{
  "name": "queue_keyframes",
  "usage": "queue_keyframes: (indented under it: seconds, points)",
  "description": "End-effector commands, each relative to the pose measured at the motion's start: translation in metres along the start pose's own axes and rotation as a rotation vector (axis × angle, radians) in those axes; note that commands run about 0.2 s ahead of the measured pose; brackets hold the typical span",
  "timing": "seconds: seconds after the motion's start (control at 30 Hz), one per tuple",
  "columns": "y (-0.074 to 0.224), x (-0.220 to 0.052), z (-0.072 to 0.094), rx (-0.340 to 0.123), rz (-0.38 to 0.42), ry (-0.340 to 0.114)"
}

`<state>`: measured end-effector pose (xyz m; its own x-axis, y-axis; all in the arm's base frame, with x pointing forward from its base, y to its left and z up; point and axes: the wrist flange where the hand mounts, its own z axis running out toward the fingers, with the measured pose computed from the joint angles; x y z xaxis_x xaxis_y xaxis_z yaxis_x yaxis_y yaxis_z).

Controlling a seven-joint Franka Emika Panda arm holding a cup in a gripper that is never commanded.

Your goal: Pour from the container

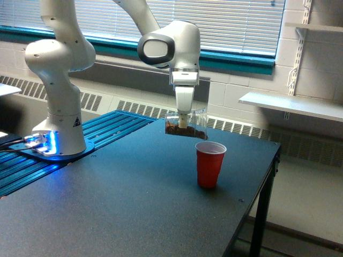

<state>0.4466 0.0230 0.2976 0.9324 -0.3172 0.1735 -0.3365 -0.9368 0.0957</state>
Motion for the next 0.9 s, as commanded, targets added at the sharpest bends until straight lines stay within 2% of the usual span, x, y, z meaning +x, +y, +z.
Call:
queue_keyframes:
  seconds: [0.03, 0.9]
  points:
    - [-0.0095, 0.0053, -0.0050, -0.012, -0.003, 0.007]
    - [-0.0092, 0.0118, -0.0096, -0.089, -0.034, -0.015]
